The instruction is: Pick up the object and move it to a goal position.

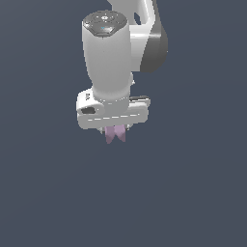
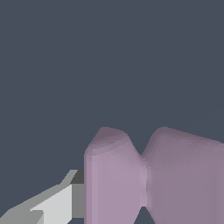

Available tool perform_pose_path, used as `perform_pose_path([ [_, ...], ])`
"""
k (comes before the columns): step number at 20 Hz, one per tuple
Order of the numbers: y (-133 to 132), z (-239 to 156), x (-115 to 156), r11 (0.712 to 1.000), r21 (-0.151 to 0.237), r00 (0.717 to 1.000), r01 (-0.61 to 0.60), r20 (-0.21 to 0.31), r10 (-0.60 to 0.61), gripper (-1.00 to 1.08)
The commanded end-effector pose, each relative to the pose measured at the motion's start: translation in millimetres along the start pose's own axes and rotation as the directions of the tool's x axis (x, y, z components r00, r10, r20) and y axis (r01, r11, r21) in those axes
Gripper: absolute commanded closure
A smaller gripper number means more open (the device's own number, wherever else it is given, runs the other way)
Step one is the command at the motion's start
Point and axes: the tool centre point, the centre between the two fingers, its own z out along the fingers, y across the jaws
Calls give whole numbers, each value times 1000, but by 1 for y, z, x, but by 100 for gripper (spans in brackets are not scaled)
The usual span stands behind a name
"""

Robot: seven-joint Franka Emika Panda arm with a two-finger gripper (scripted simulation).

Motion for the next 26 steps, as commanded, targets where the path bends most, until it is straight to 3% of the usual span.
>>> perform_pose_path([
  [1, 7, -27, 1, 1000, 0, 1000, 0, 1, 0, 108],
  [13, 34, -128, 11, 1000, 0, 1000, 0, 1, 0, 108],
  [26, 45, -169, 18, 1000, 0, 1000, 0, 2, 0, 108],
])
